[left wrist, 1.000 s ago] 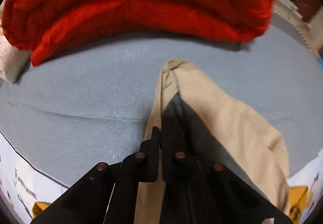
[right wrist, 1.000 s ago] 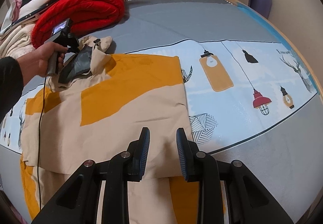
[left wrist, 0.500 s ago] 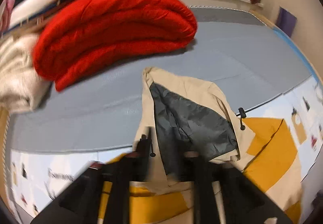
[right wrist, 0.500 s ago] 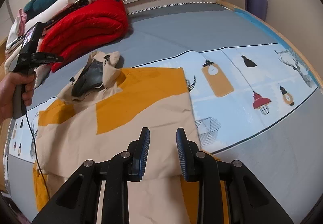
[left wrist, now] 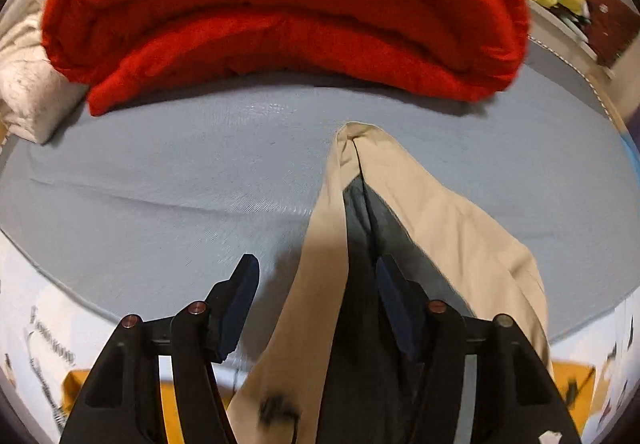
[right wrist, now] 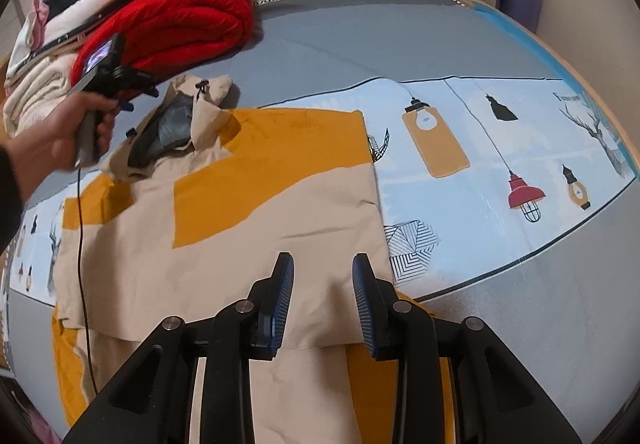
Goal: Fold large clothes
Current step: 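Grasp the beige hood tip with the left tool and lift it, then fold the hood down onto the jacket body with the left tool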
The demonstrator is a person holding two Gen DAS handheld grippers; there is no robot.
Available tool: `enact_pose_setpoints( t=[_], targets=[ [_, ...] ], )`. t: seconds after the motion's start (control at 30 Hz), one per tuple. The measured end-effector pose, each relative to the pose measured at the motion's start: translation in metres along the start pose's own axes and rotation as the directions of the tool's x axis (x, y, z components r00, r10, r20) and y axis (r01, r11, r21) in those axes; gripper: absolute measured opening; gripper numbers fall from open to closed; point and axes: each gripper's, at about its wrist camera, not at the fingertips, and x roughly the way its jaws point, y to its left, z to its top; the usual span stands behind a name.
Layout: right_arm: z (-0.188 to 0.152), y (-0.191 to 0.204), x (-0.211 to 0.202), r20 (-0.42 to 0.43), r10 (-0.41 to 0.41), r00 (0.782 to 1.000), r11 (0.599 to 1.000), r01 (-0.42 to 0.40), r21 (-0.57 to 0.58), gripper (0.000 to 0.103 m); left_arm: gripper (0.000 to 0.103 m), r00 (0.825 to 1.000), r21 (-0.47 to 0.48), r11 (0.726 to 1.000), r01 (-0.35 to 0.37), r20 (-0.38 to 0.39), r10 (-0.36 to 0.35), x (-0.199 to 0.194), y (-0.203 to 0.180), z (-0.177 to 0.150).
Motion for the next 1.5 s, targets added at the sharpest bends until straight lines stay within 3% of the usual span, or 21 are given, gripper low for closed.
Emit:
enact_pose_setpoints(
  t=[0.1, 0.17, 0.23, 0.37, 0.43, 0.53, 0.63, 0.77, 0.87, 1.0, 1.03, 1.2, 1.27, 1.33, 1.4, 1.5],
  targets=[
    [0.001, -0.001, 0.003, -0.002, -0.011, 1.000, 1.000, 0.011, -0.009, 0.032, 0.049, 0.999, 0.010, 1.000, -0.028, -0.019, 0.028, 0.024, -0.004, 0.011],
    [0.002, -0.001, 0.003, 0.001, -0.017, 1.000, 1.000, 0.017, -0.009, 0.032, 0.034, 0.997, 0.022, 0.998, -0.053, -0.046, 0.054, 0.039, -0.006, 0.015],
    [0.003, -0.001, 0.006, -0.001, -0.020, 1.000, 1.000, 0.020, -0.002, 0.032, 0.011, 0.994, 0.037, 0.997, -0.071, -0.077, 0.073, 0.050, -0.007, 0.016],
    [0.005, 0.002, 0.008, -0.008, -0.008, 1.000, 1.000, 0.008, 0.010, 0.032, 0.002, 0.993, 0.085, 0.991, -0.101, -0.047, 0.105, 0.040, -0.008, 0.014],
    [0.007, 0.003, 0.007, -0.004, -0.008, 1.000, 1.000, 0.008, 0.009, 0.032, 0.001, 0.998, 0.109, 0.992, -0.061, -0.004, 0.062, 0.012, -0.010, 0.009],
    [0.010, 0.004, -0.001, 0.017, 0.001, 1.000, 1.000, -0.002, 0.029, 0.032, 0.001, 0.993, 0.226, 0.974, -0.004, 0.116, -0.023, -0.055, -0.020, -0.011],
    [0.012, 0.006, -0.012, 0.047, 0.015, 0.999, 0.999, -0.017, 0.034, 0.032, 0.001, 0.974, 0.363, 0.932, 0.019, 0.206, -0.100, -0.136, -0.026, -0.057],
    [0.011, 0.006, -0.024, 0.079, 0.041, 0.996, 0.998, -0.044, 0.042, 0.032, 0.001, 0.948, 0.442, 0.895, 0.057, 0.258, -0.188, -0.223, -0.014, -0.132],
    [0.008, 0.004, -0.031, 0.100, 0.060, 0.993, 0.996, -0.067, 0.065, 0.032, 0.001, 0.934, 0.482, 0.874, 0.054, 0.285, -0.215, -0.265, -0.002, -0.194],
    [0.004, 0.006, -0.037, 0.109, 0.105, 0.988, 0.990, -0.115, 0.085, 0.032, 0.002, 0.940, 0.458, 0.887, 0.062, 0.272, -0.206, -0.283, 0.020, -0.264],
    [0.003, 0.008, -0.039, 0.113, 0.118, 0.987, 0.989, -0.128, 0.081, 0.032, 0.008, 0.944, 0.439, 0.895, 0.081, 0.254, -0.210, -0.283, 0.026, -0.280],
    [-0.001, 0.010, -0.045, 0.134, 0.195, 0.972, 0.975, -0.207, 0.080, 0.034, 0.010, 0.962, 0.364, 0.920, 0.148, 0.164, -0.220, -0.272, 0.049, -0.350],
    [-0.002, 0.008, -0.040, 0.122, 0.237, 0.964, 0.961, -0.251, 0.115, 0.036, 0.014, 0.958, 0.318, 0.929, 0.188, 0.151, -0.245, -0.273, 0.063, -0.363],
    [-0.003, 0.010, -0.032, 0.101, 0.282, 0.954, 0.945, -0.294, 0.141, 0.037, 0.029, 0.950, 0.234, 0.947, 0.220, 0.167, -0.263, -0.271, 0.081, -0.366],
    [-0.005, 0.016, -0.023, 0.075, 0.308, 0.948, 0.939, -0.316, 0.137, 0.037, 0.031, 0.954, 0.123, 0.959, 0.255, 0.132, -0.270, -0.256, 0.095, -0.359],
    [-0.012, 0.026, -0.003, 0.013, 0.349, 0.937, 0.926, -0.346, 0.153, 0.037, 0.034, 0.941, -0.050, 0.940, 0.337, 0.055, -0.335, -0.228, 0.110, -0.349]
  ],
)
